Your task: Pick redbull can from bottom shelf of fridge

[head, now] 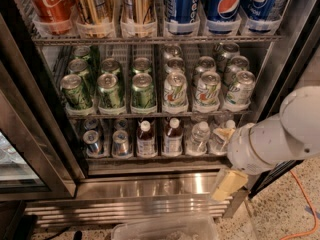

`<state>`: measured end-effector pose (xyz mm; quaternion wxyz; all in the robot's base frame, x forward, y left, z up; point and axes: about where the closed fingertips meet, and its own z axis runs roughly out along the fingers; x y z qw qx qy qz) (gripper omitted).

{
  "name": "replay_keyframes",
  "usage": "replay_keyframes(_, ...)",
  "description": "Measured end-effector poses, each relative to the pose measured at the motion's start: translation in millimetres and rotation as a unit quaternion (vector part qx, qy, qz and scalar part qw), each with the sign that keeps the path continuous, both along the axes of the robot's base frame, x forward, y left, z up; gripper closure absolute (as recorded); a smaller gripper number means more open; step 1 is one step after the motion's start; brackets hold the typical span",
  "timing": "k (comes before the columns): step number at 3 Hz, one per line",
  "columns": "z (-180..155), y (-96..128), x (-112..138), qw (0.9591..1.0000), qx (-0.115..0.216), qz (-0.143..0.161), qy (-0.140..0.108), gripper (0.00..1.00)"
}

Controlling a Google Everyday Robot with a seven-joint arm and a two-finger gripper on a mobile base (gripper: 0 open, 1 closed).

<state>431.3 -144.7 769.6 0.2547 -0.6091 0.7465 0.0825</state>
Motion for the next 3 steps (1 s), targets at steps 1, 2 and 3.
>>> replay_keyframes(1, -31, 19, 10, 0.9993, 0.026, 0.015, -0.021, 0.00)
replay_keyframes(2, -52, 35, 16, 0.9979, 0.045, 0.031, -0.034, 0.00)
replay_keyframes(3, -58, 37, 13, 0.9973, 0.041, 0.055, -0.025, 0.00)
